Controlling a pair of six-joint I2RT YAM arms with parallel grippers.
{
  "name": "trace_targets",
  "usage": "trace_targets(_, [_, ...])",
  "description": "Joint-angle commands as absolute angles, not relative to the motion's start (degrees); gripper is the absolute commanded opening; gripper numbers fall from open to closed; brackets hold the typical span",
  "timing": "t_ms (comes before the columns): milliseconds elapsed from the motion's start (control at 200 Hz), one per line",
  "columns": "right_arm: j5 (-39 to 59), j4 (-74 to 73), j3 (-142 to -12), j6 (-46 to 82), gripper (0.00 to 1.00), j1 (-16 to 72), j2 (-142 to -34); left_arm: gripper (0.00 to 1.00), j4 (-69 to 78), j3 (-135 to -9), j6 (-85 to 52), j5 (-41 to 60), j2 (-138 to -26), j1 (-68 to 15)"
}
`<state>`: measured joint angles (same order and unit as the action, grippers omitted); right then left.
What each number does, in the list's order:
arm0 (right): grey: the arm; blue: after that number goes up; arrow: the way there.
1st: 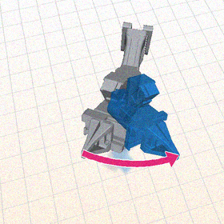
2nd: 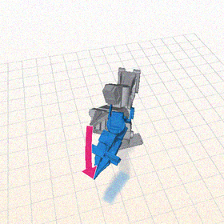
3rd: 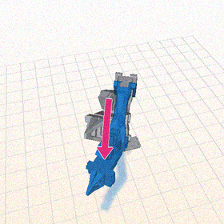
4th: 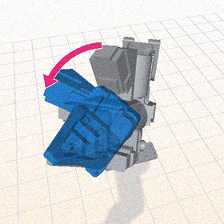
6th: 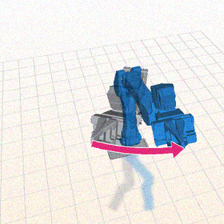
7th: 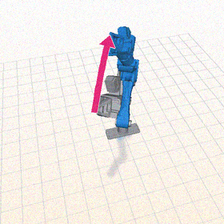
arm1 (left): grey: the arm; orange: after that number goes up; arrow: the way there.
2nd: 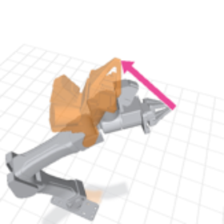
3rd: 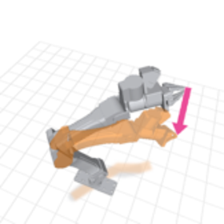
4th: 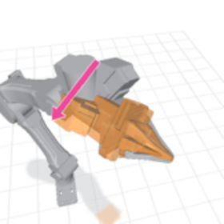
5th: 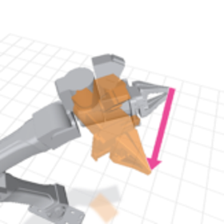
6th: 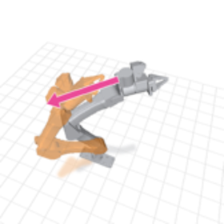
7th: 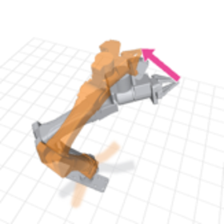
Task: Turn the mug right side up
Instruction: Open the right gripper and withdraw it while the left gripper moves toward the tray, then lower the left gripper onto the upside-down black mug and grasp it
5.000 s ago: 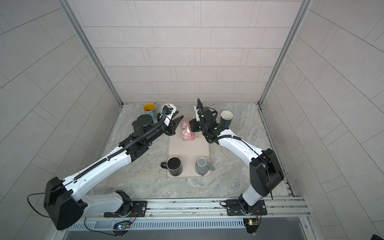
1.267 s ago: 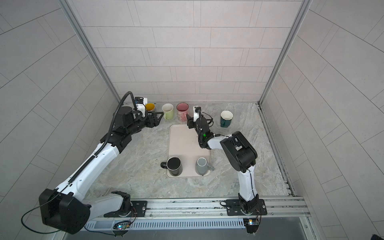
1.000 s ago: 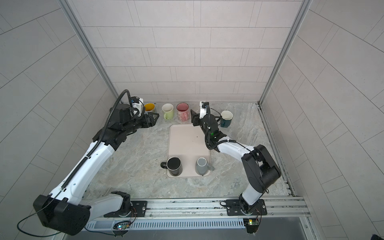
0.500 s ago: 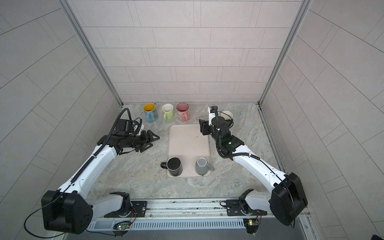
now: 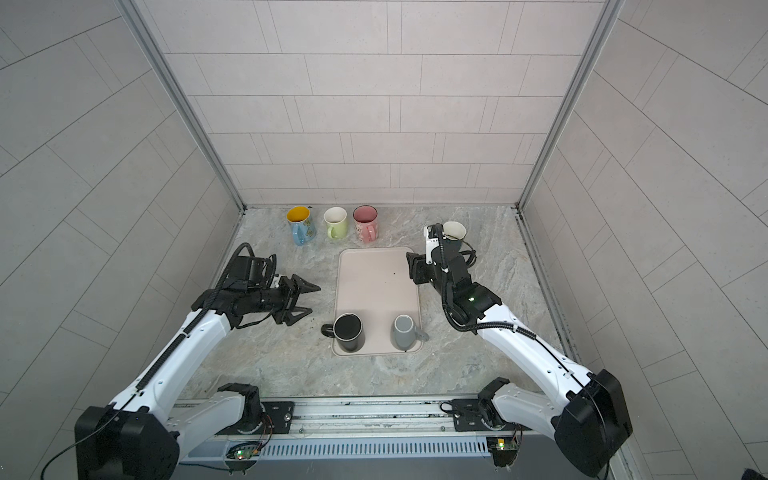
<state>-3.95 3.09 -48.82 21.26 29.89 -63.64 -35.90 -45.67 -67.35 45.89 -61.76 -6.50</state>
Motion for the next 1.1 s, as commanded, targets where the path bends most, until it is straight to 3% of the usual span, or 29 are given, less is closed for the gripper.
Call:
trace_targets(0, [-4.37,3.65,-48.15,21.57,0.64,29.98,-62.22,0.73,-42.07,-46.65,-70.46,44.51,-62.78,-6.59])
trace_targets(500, [-3.52,1.93,-46.93,22.72,0.63,29.89,-64.50,0.72,-47.01,-45.48,-86.43,37.60,-59.85,-9.23])
trace_targets(1096, [-3.52,0.92,-45.74,23.89,0.64,29.34,-66.65,0.72,-43.86,-46.28,-90.26,37.65,-71.55,-14.83])
